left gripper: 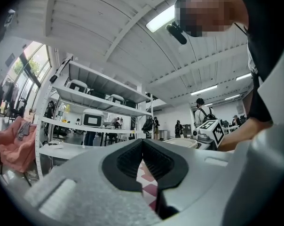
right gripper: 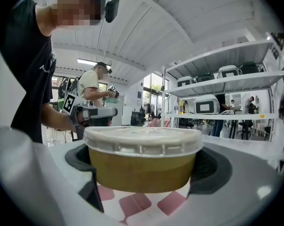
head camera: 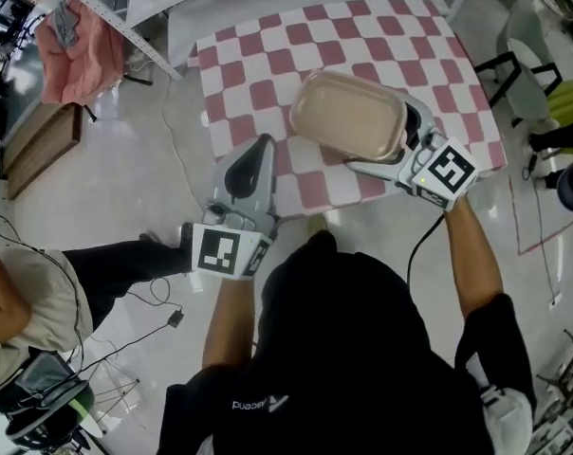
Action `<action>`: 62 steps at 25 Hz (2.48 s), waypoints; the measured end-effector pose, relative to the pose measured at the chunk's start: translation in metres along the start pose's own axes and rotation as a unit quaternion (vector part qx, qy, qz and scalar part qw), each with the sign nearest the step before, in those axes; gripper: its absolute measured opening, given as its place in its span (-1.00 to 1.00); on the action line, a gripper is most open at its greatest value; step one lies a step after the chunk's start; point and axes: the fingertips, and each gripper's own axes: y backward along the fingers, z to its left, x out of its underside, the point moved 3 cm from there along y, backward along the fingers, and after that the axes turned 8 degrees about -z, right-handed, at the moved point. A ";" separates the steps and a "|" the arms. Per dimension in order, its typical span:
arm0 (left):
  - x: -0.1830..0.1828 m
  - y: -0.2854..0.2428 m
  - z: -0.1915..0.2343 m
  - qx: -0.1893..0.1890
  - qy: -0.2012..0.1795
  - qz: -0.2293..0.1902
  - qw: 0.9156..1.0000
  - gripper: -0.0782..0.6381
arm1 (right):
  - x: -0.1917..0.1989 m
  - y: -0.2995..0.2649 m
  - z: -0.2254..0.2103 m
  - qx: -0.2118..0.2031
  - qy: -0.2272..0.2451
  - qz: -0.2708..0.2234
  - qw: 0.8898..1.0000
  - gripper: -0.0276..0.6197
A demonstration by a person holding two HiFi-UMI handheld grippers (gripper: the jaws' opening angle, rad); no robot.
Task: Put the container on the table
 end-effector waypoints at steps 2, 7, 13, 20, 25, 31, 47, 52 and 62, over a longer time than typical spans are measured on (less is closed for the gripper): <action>0.008 -0.013 0.016 -0.003 0.003 0.003 1.000 -0.76 | 0.009 -0.015 -0.020 -0.001 -0.002 0.009 1.000 0.88; 0.027 -0.035 0.047 -0.018 0.013 0.009 1.000 -0.76 | 0.033 -0.049 -0.055 -0.023 0.005 0.047 0.999 0.88; 0.046 -0.052 0.064 -0.041 0.003 0.023 0.999 -0.76 | 0.070 -0.080 -0.085 -0.073 0.014 0.090 0.993 0.88; 0.069 -0.082 0.073 -0.079 -0.015 0.041 0.996 -0.76 | 0.108 -0.103 -0.115 -0.127 0.019 0.105 0.986 0.88; 0.083 -0.101 0.069 -0.094 -0.018 0.055 0.994 -0.76 | 0.132 -0.111 -0.135 -0.154 0.015 0.126 0.980 0.88; 0.096 -0.110 0.064 -0.112 -0.013 0.071 0.991 -0.76 | 0.151 -0.116 -0.145 -0.191 0.012 0.147 0.970 0.88; 0.120 -0.116 0.054 -0.126 0.003 0.088 0.988 -0.76 | 0.213 -0.086 -0.156 -0.233 0.034 0.326 0.916 0.91; 0.121 -0.119 0.051 -0.119 0.005 0.087 0.989 -0.76 | 0.215 -0.072 -0.165 -0.225 0.032 0.350 0.909 0.91; 0.117 -0.122 0.040 -0.097 0.011 0.079 0.992 -0.76 | 0.154 -0.046 -0.163 -0.176 0.022 0.250 0.952 0.91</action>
